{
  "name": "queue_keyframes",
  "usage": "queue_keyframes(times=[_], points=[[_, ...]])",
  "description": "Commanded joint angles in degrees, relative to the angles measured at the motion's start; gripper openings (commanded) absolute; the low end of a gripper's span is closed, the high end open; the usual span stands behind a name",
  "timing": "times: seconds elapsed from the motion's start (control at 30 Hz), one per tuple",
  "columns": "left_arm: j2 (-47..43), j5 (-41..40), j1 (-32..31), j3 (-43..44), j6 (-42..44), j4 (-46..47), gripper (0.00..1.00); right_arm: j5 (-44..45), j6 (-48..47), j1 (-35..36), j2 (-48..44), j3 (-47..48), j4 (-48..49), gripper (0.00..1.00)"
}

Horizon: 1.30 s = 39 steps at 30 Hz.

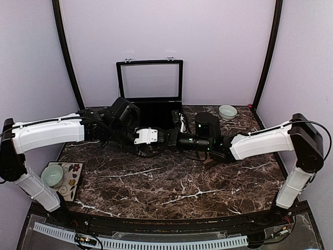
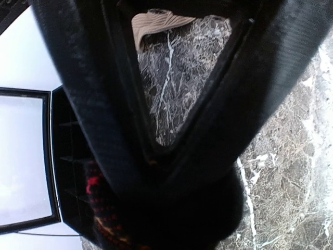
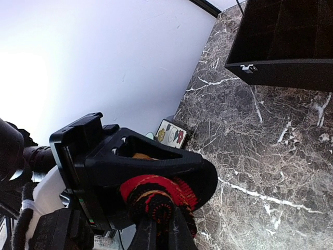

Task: Roll the socks
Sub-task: Roll the sock.

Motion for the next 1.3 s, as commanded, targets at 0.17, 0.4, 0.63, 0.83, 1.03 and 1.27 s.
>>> queue_keyframes(times=[0.17, 0.4, 0.63, 0.83, 1.03, 1.27], points=[[0.4, 30.0, 2.8, 8.8, -8.7, -11.5, 0.00, 0.0, -8.7, 0.5, -3.8, -0.3, 3.4, 0.31], [7.4, 62.9, 8.5, 17.9, -15.1, -27.1, 0.00, -2.7, -30.1, 1.5, -14.1, -5.8, 0.4, 0.59], [13.5, 74.0, 8.9, 22.8, -11.1, -39.1, 0.00, -9.7, -45.1, 2.5, -21.2, -6.3, -4.0, 0.57], [14.4, 76.0, 9.0, 24.1, -11.9, -39.4, 0.00, -15.2, -47.9, 2.5, -19.2, -1.5, -11.8, 0.58], [14.6, 76.0, 9.0, 24.3, -11.6, -40.0, 0.00, -12.6, -49.0, 2.7, -17.2, 0.5, -12.8, 0.51], [14.6, 76.4, 9.0, 24.6, -11.0, -41.1, 0.01, -11.1, -48.4, 3.0, -15.4, 2.4, -13.5, 0.32]])
